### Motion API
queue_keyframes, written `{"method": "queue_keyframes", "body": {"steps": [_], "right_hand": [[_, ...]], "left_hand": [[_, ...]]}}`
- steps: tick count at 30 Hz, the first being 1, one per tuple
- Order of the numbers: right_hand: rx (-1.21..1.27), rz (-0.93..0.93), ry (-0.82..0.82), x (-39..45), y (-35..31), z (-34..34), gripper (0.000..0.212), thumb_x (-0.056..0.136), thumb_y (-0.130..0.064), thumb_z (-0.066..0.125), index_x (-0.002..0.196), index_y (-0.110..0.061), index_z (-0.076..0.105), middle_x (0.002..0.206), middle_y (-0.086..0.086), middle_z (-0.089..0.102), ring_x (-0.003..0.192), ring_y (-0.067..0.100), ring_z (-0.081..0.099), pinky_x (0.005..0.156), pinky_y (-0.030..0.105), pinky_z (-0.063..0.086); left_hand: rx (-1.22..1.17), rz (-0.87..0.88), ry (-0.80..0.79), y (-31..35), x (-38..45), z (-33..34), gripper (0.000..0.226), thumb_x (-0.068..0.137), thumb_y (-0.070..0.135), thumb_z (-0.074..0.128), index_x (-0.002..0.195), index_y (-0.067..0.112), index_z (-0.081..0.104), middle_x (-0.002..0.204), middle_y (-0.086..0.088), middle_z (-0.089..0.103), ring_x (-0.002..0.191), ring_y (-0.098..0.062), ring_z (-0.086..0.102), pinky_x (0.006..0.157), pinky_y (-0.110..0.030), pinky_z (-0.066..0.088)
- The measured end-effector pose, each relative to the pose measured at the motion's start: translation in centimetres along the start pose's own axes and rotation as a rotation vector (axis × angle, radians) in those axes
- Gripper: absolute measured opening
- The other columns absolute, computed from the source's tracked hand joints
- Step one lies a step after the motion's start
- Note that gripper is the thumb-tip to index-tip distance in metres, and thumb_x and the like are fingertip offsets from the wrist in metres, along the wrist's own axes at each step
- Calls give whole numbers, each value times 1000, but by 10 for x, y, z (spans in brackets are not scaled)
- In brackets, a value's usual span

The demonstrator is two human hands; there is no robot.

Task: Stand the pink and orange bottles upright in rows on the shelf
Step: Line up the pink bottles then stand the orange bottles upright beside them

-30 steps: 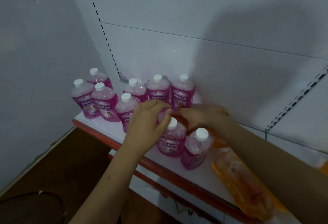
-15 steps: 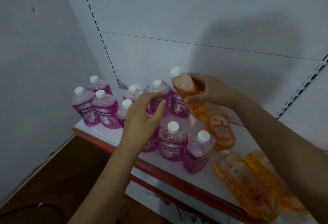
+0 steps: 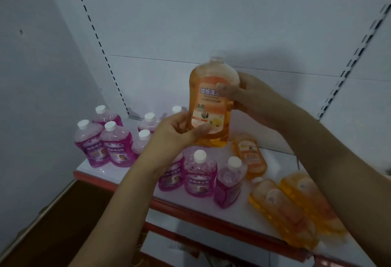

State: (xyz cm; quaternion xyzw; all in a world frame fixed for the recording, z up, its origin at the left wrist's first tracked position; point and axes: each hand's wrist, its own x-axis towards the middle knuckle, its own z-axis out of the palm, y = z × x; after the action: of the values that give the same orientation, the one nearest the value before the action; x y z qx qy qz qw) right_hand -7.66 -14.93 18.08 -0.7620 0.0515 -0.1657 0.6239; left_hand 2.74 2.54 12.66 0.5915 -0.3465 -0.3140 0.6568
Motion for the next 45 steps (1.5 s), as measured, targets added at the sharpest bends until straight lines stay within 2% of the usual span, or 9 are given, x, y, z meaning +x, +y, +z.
{"method": "queue_keyframes", "body": {"steps": [9,11,17,22,27,31,34,40,45], "right_hand": [[-411,179,414,-129,-34,-43,42,83,-31,75,120,-33,55,107,-9,71,96,4,69,82,23,57],[-452,224,481,-168,-35,-55,43,84,-29,75,123,-26,57,108,-5,71,98,8,69,86,28,58],[-458,282,631,-277,-20,-107,57,84,-24,76,135,-25,51,115,-4,70,107,12,67,93,38,56],[-595,348,615,-353,19,-169,55,84,-39,74,132,-28,49,114,-8,67,106,8,64,92,39,55],[-617,452,556,-420,62,-244,60,81,-50,73,132,-35,46,118,-10,63,109,9,61,92,41,54],[-618,467,547,-459,80,-289,68,78,-46,77,137,-37,44,125,-16,58,112,3,54,94,24,47],[-656,486,501,-470,89,-309,75,77,-42,80,142,-33,42,132,-20,52,116,-3,47,92,12,40],[-604,517,461,-479,115,-308,76,77,-41,80,142,-29,43,129,-16,52,115,3,48,91,21,40],[-608,536,493,-480,103,-300,85,75,-48,80,146,-32,37,144,-15,45,127,2,42,104,27,40]], "left_hand": [[207,57,-282,-21,-1,96,44,72,31,83,111,25,65,99,11,77,90,-8,74,75,-28,61],[243,69,-355,-30,-4,129,48,69,35,85,112,27,65,98,11,76,88,-6,74,77,-32,61],[377,116,-552,-55,-16,245,46,72,37,86,107,43,57,98,21,70,87,8,66,75,-18,53],[485,159,-651,-96,-19,346,61,74,42,85,124,39,51,108,22,67,94,9,64,77,-12,48],[504,116,-622,-141,-26,450,56,70,31,89,114,42,56,105,20,70,95,6,66,84,-24,55],[515,102,-546,-162,-33,509,59,68,34,89,120,36,61,104,17,73,91,4,67,79,-27,58],[507,64,-496,-173,-38,532,62,68,37,89,122,33,59,102,16,73,90,4,68,76,-24,57],[528,-31,-500,-189,-50,539,49,74,35,85,116,33,60,97,21,70,88,12,64,67,-7,48],[604,-56,-568,-189,-46,523,37,83,39,77,115,41,59,109,18,69,100,4,64,80,-15,50]]}}
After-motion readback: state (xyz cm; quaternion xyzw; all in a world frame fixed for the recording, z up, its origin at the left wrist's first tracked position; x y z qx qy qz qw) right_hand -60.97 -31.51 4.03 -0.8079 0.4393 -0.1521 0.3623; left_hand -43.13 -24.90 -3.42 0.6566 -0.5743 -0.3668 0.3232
